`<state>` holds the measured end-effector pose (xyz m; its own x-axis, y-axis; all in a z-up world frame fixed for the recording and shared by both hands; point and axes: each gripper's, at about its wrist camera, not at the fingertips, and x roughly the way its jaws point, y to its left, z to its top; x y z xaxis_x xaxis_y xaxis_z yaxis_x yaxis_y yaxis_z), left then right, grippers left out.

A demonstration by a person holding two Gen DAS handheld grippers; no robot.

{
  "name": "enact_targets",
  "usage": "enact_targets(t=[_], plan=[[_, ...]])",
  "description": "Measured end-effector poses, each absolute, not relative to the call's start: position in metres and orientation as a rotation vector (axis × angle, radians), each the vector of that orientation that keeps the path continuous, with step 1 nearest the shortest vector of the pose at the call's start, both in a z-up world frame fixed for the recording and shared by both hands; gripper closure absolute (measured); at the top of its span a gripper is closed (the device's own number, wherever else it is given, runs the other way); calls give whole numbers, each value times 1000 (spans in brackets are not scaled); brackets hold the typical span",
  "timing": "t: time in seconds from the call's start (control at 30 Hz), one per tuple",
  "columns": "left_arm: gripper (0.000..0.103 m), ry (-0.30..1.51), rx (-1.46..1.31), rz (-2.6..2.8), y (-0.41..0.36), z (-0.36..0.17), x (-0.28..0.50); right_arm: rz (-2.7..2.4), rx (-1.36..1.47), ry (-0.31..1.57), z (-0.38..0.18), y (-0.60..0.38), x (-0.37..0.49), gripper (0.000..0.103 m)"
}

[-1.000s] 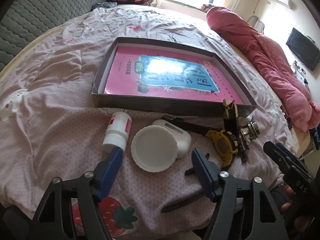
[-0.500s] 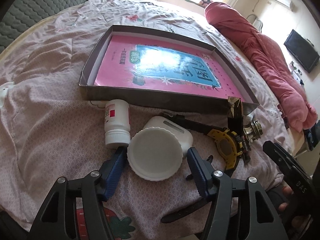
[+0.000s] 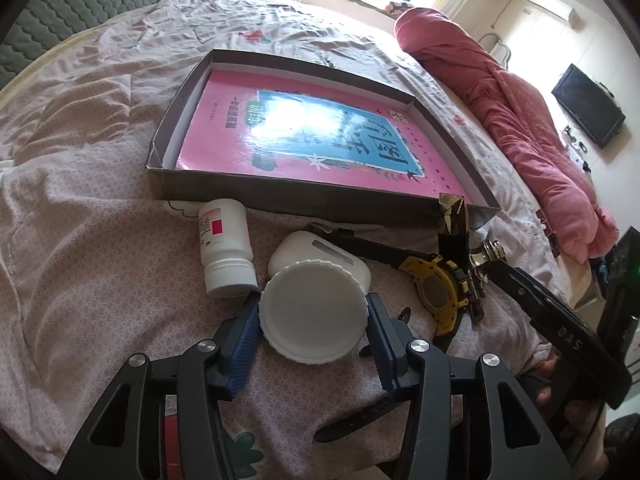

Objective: Organize rigid objects
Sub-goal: 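Grasp the white round lid with the left tool while the right tool grasps the silver metal fitting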

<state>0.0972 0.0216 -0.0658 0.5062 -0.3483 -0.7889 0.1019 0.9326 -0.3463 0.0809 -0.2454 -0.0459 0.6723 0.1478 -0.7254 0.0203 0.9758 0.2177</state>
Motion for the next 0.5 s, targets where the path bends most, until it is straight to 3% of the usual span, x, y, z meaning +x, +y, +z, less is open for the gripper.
enact_targets(t=[0.17,0.43,0.5], plan=[[51,1000,-270,-286,20,-66,97,99,213,818,-50,-244,91,37],[51,994,-272,-288,18,-66,97,192,194,824,-54,-230,96,65],[51,991,-273,-293,17,-66,98,211,186,806,-51,-228,93,66]])
